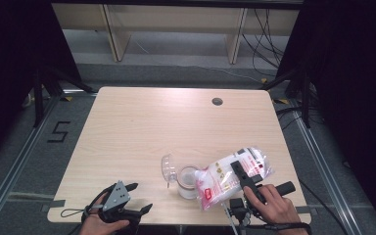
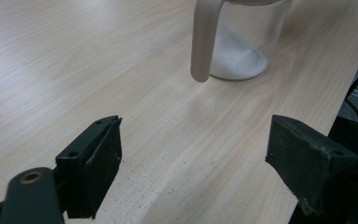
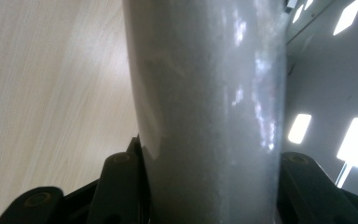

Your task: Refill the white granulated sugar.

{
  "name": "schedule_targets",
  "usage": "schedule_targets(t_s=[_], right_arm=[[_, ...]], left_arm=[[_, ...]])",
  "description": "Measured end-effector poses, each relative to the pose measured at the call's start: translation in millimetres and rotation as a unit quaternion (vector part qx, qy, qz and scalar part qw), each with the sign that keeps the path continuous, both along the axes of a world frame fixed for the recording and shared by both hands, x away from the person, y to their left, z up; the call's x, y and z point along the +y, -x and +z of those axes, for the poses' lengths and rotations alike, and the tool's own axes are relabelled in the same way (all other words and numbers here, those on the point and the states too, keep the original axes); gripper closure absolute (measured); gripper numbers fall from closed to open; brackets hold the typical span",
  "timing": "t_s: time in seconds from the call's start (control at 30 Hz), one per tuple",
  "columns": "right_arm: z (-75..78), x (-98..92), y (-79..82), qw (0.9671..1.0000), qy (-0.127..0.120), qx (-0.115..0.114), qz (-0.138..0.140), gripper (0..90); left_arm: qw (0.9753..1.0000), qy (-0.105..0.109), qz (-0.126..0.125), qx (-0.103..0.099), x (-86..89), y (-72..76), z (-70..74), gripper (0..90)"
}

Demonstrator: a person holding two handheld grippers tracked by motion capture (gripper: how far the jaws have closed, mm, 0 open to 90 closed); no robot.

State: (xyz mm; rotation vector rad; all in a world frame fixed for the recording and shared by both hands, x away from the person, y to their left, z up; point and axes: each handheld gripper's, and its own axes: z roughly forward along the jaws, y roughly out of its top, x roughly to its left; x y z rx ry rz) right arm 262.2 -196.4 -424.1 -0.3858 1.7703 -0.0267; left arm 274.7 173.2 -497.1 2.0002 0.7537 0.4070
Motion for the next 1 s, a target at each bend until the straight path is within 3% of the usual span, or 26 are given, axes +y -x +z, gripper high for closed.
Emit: schedule_targets(t_s=[0.03, 0.1, 0.13, 0.2, 0.23, 0.27, 0.4, 0.47, 0.57, 0.6, 0.7, 0.8, 0.87, 0.9, 0.93, 1.0], right_arm=[[3.2, 1.5, -2.2, 0.9996, 0.022, -0.006, 0.019, 58.7], [4.4, -0.3, -1.3, 0.9997, 0.021, -0.009, 0.011, 59.0], [6.6, -0.1, -2.3, 0.9993, 0.03, -0.011, 0.021, 59.1], [5.8, -2.3, -0.3, 0.9998, 0.014, -0.009, 0.009, 59.2], [6.6, -2.1, -0.6, 0.9997, 0.017, -0.01, 0.013, 59.2], [7.2, -1.3, -0.8, 0.9996, 0.021, -0.011, 0.017, 59.3], [8.0, 0.3, -0.4, 0.9994, 0.023, -0.01, 0.025, 59.5], [5.1, -0.7, 0.7, 0.9999, 0.006, -0.006, 0.014, 59.6], [7.0, -0.3, 0.2, 0.9996, 0.017, -0.009, 0.02, 59.7], [6.9, -0.5, 0.3, 0.9997, 0.015, -0.008, 0.018, 59.8], [8.3, -0.2, -0.2, 0.9994, 0.024, -0.01, 0.024, 60.0], [9.8, -0.4, 0.1, 0.9992, 0.029, -0.013, 0.025, 60.2], [10.0, -1.9, 1.6, 0.9996, 0.014, -0.013, 0.019, 60.4], [10.2, -1.9, 2.0, 0.9997, 0.01, -0.013, 0.02, 60.4], [13.5, -0.9, 1.5, 0.999, 0.025, -0.021, 0.031, 60.5], [13.5, -1.4, 2.6, 0.9992, 0.023, -0.019, 0.025, 60.6]], left_arm=[[1.0, -0.001, -0.001, -0.001, 0.2, -0.1, 0.2, 17.8], [0.9999, -0.008, -0.008, -0.01, 1.2, -1.2, 1.1, 17.8], [1.0, -0.003, -0.006, -0.006, 0.8, -0.9, 0.7, 17.8], [1.0, -0.001, -0.004, -0.004, 0.5, -0.6, 0.5, 17.8], [0.9996, -0.022, -0.013, -0.013, 2.9, -2.4, 1.6, 17.8], [0.9999, -0.009, -0.009, -0.01, 1.4, -1.6, 0.9, 17.8], [0.9996, -0.021, -0.012, -0.012, 2.8, -2.3, 1.5, 17.8], [0.9998, -0.012, -0.01, -0.011, 1.7, -1.7, 1.0, 17.8], [0.9999, -0.009, -0.009, -0.011, 1.4, -1.7, 0.9, 17.7], [1.0, -0.001, 0.0, 0.0, 0.2, -0.1, 0.1, 17.8], [0.9998, -0.013, -0.009, -0.012, 1.6, -1.5, 1.5, 17.8], [1.0, 0.0, 0.0, -0.005, 1.1, -0.9, 1.5, 17.8], [0.9999, -0.005, 0.003, -0.012, 2.9, -1.0, 2.8, 17.8], [0.9999, 0.002, 0.003, -0.013, 2.2, -1.0, 2.4, 17.8], [0.9999, -0.002, 0.002, -0.012, 2.5, -1.0, 2.6, 17.8], [0.9999, -0.013, 0.0, -0.008, 2.8, -1.0, 2.6, 17.8]])
